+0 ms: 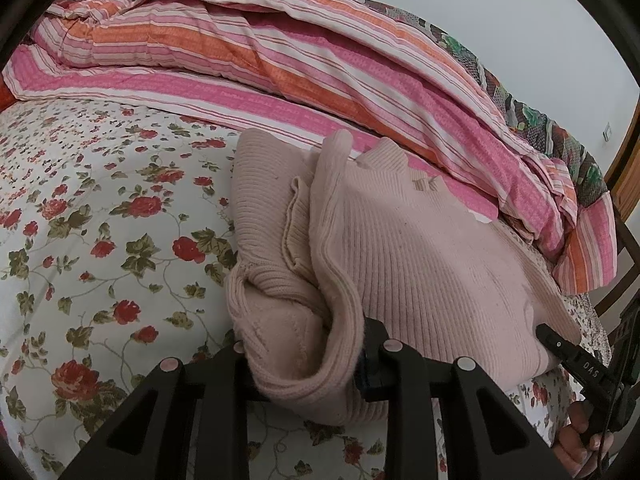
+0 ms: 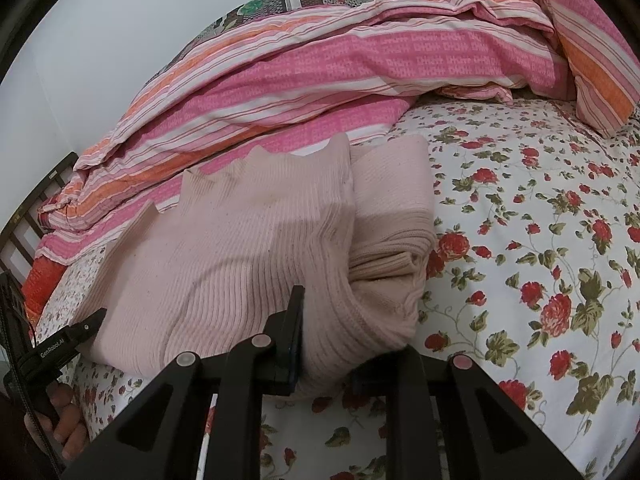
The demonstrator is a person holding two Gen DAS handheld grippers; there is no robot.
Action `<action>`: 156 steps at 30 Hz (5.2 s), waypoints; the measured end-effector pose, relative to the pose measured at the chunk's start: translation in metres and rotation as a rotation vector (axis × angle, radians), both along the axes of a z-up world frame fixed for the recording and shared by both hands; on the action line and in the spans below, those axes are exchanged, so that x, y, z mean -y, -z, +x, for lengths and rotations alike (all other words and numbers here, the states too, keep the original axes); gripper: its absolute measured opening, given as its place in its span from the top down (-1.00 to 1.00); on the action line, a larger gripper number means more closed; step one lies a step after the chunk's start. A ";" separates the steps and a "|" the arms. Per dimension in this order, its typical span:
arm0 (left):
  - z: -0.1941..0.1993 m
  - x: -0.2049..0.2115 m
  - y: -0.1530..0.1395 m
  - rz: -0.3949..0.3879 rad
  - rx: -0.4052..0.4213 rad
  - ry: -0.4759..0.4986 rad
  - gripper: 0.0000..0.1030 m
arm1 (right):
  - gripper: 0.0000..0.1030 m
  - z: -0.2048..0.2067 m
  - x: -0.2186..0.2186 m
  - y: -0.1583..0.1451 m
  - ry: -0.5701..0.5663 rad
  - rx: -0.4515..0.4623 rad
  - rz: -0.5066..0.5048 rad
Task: Fold small clothes
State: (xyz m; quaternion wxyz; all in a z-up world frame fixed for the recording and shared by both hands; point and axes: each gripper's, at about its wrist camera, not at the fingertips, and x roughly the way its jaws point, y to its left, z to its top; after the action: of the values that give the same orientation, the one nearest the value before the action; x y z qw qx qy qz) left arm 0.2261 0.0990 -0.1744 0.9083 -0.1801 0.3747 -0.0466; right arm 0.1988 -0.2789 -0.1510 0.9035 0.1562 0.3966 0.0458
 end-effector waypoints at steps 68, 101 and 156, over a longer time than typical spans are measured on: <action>-0.104 -0.042 -0.069 0.040 0.126 -0.033 0.25 | 0.47 -0.113 0.026 -0.075 0.007 0.091 -0.149; 0.007 0.024 -0.015 0.165 0.000 0.027 0.24 | 0.44 0.001 0.006 -0.003 -0.004 -0.020 -0.117; 0.007 0.029 -0.014 0.202 0.004 0.020 0.20 | 0.43 -0.002 0.004 -0.004 0.001 0.005 -0.160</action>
State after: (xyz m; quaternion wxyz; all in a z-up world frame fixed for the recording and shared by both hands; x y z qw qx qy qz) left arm 0.2336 0.0700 -0.1606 0.9221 -0.0839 0.3773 -0.0179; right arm 0.1968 -0.2825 -0.1468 0.9141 0.0837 0.3966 0.0140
